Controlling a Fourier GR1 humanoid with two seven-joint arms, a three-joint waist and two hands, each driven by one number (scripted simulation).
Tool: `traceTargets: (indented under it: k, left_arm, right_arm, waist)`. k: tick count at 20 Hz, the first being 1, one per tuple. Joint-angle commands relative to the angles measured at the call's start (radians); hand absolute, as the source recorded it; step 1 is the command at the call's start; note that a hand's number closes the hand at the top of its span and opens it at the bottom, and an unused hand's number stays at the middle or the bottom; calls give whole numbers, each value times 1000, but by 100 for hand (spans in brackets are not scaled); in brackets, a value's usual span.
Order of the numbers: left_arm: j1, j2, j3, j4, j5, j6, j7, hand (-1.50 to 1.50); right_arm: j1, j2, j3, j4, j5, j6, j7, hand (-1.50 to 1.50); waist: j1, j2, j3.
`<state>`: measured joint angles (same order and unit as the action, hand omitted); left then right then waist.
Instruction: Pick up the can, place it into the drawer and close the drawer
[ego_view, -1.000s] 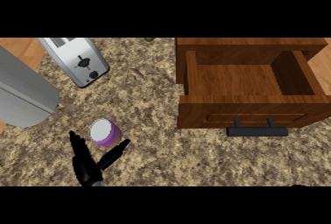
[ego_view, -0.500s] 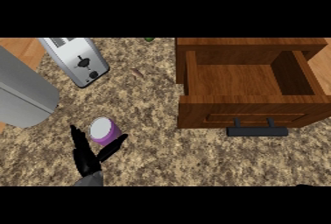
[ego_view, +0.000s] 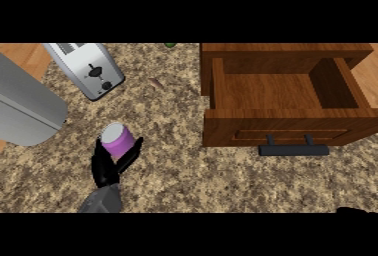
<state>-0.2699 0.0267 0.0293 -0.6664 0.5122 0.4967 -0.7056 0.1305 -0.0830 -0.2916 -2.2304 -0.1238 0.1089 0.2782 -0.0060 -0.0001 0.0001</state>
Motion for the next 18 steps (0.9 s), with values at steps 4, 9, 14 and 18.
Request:
traceTargets:
  k: [4,9,14,18]
  left_arm:
    - [-45,-17,30,84,-12,-115,-75,150]
    - [-203,40,8,162,-46,-183,4,150]
    - [-264,94,-120,197,-134,-397,105,150]
    - [-281,45,-79,220,-134,-424,13,150]
  right_arm:
    - [8,5,-26,-16,-2,0,-15,-150]
    - [-46,-26,-21,-2,4,-3,27,-150]
    - [-75,-51,-61,24,-39,5,22,-150]
    - [-66,-33,-33,-10,8,-17,46,-150]
  waist:
    - [0,0,0]
    - [-8,4,-1]
    - [-18,5,-1]
    - [-4,2,-1]
